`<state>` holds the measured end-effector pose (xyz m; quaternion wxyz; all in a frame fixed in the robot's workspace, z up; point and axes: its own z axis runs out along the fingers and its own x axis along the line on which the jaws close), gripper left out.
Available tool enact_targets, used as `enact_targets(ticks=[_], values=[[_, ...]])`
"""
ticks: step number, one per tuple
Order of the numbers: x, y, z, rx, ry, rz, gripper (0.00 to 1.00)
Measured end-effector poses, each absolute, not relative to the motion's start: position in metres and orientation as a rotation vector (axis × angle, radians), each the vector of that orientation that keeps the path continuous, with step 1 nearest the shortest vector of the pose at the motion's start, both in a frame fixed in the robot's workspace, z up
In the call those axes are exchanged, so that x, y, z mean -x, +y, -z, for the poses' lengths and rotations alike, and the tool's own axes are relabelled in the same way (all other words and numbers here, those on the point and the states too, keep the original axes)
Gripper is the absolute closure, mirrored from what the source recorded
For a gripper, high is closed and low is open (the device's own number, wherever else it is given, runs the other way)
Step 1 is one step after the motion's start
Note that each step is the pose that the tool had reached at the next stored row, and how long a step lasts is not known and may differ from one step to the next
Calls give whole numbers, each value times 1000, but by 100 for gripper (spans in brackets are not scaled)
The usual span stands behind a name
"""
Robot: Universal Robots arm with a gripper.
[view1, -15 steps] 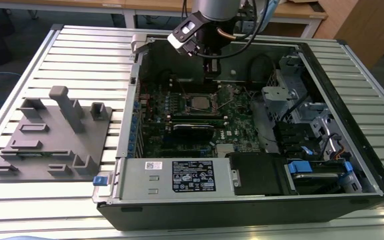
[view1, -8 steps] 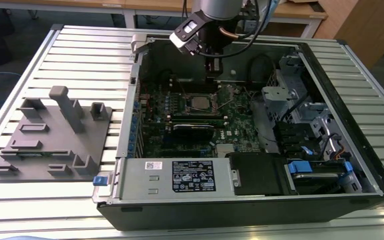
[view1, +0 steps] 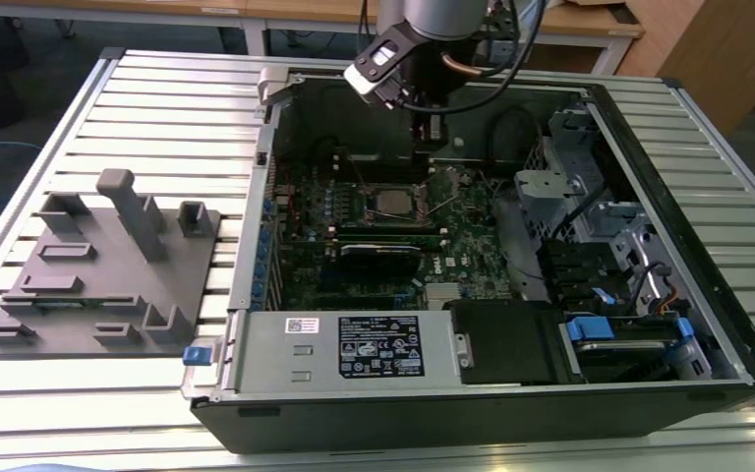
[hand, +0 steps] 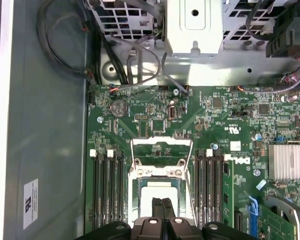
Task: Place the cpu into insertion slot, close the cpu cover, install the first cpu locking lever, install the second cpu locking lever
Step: 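Close the cpu cover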
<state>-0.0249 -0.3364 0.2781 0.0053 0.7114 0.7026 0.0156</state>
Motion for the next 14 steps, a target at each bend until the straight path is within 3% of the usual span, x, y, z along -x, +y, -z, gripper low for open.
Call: enact_targets(ticks=[14], values=[[20, -336, -278, -2230, 2197, -49, 90]])
